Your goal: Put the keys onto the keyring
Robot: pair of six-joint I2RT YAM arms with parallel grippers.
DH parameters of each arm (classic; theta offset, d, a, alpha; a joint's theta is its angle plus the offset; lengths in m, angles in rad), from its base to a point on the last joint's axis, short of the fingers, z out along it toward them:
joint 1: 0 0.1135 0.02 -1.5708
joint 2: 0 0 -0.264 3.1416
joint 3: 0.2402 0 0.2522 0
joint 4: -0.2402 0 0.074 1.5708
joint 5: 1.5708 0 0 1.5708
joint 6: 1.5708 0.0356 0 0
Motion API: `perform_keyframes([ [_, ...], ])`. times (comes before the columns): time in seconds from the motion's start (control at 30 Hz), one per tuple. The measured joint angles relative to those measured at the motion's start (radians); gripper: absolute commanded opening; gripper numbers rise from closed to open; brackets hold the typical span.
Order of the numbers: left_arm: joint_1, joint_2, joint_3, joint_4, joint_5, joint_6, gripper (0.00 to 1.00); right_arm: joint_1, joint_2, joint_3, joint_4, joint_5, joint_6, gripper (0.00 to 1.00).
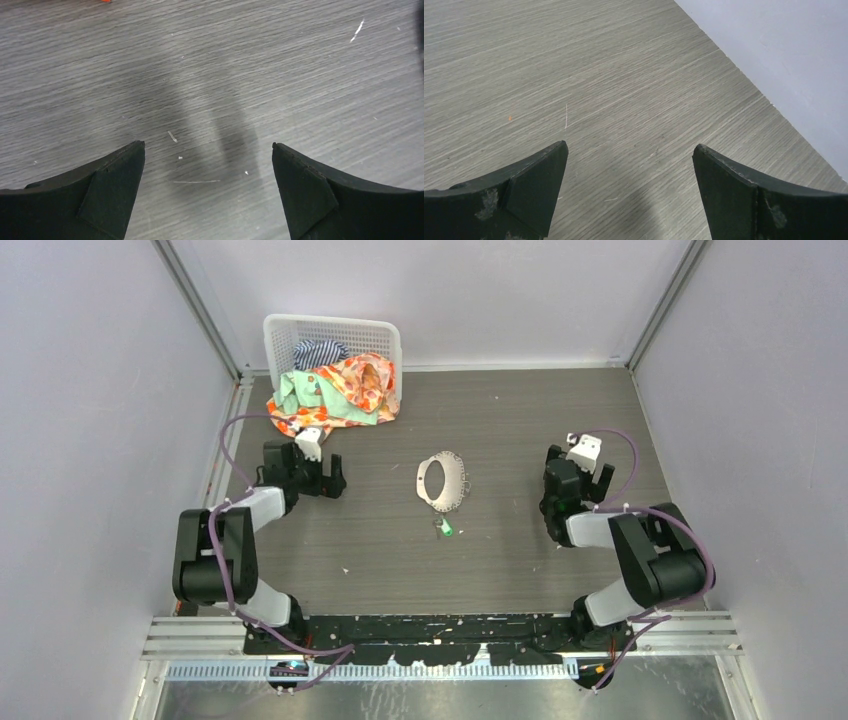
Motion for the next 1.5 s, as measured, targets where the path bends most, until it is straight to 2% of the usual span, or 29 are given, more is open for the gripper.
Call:
perform_keyframes([
  [0.13,0.0,0.041,-0.07,0.174,-0.029,-0.019,1.0,-0.035,0.072,-0.029,0.1,-0.042,-0.005,1.0],
  [0.4,0.0,0.058,-0.12,0.386,-0.086,-0.044,1.0,-0.207,0.045,-0.064,0.144,-0.267,0.071,1.0],
  [0.5,0.0,0.024,-0.257,0.56,-0.108,-0.049,1.0,-0.21,0.064,-0.089,0.208,-0.34,0.074,1.0],
  [0.63,0.0,0.057,-0.465,0.874,-0.118,-0.048,1.0,-0.208,0.081,-0.094,0.212,-0.438,0.063,1.0],
  [0.73,-0.002,0.053,-0.459,0.888,-0.136,-0.057,1.0,-0.208,0.083,-0.093,0.214,-0.471,0.06,1.0],
  [0.9,-0.002,0.054,-0.334,0.845,-0.164,-0.069,1.0,-0.233,0.083,-0.083,0.199,-0.528,0.075,1.0],
  [1.5,-0.002,0.051,-0.331,0.829,-0.179,-0.07,1.0,-0.236,0.083,-0.083,0.198,-0.553,0.082,1.0],
])
